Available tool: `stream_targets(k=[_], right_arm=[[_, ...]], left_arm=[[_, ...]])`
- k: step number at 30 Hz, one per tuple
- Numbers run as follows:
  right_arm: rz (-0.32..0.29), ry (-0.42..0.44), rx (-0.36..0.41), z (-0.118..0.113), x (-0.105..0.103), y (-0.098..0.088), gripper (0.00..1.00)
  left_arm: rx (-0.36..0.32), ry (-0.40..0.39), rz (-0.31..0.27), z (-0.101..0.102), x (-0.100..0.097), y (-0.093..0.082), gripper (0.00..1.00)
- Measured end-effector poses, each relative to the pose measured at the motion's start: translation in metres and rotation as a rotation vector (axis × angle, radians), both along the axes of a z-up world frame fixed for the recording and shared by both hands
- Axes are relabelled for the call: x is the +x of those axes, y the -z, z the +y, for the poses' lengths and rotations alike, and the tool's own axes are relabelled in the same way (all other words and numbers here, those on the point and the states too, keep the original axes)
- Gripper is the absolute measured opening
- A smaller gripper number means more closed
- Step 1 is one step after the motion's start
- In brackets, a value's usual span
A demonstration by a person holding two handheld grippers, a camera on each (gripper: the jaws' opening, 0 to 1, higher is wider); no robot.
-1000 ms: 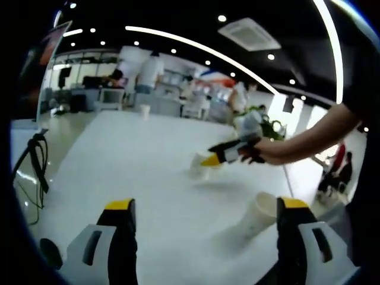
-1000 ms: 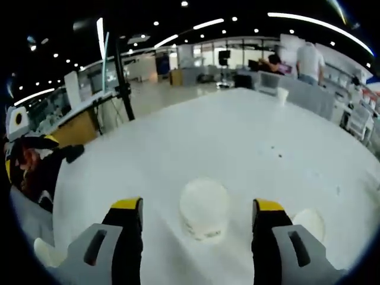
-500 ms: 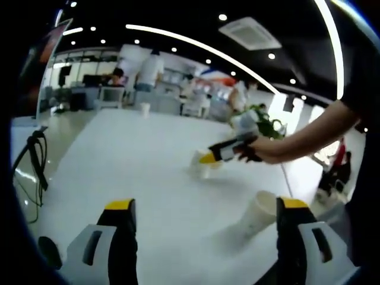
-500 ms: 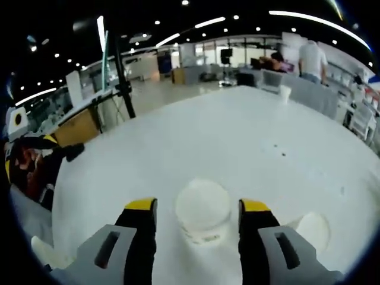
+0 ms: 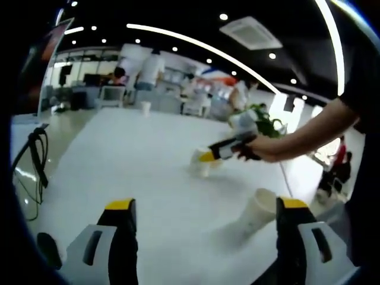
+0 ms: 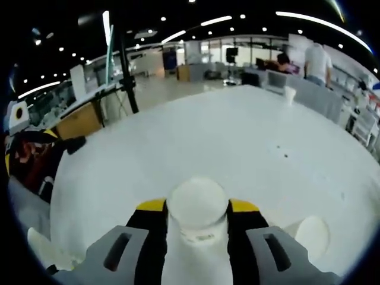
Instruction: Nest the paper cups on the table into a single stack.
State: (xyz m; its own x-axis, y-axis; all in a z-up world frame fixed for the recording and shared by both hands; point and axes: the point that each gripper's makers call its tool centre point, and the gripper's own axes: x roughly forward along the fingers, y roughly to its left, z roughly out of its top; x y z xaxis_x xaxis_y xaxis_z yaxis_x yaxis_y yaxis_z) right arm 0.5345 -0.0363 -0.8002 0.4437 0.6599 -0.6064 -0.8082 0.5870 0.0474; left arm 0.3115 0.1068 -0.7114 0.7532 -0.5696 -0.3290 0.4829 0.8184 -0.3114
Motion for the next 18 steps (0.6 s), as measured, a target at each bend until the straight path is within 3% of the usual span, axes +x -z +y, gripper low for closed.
stream_targets(k=[18], right_arm=[[-0.008,0.013,0.011,-0.005,-0.014,-0.015,0.35]], left_arm=[[-0.002,0.006,-0.014,-0.001,-0.005,-0.004,0.95]])
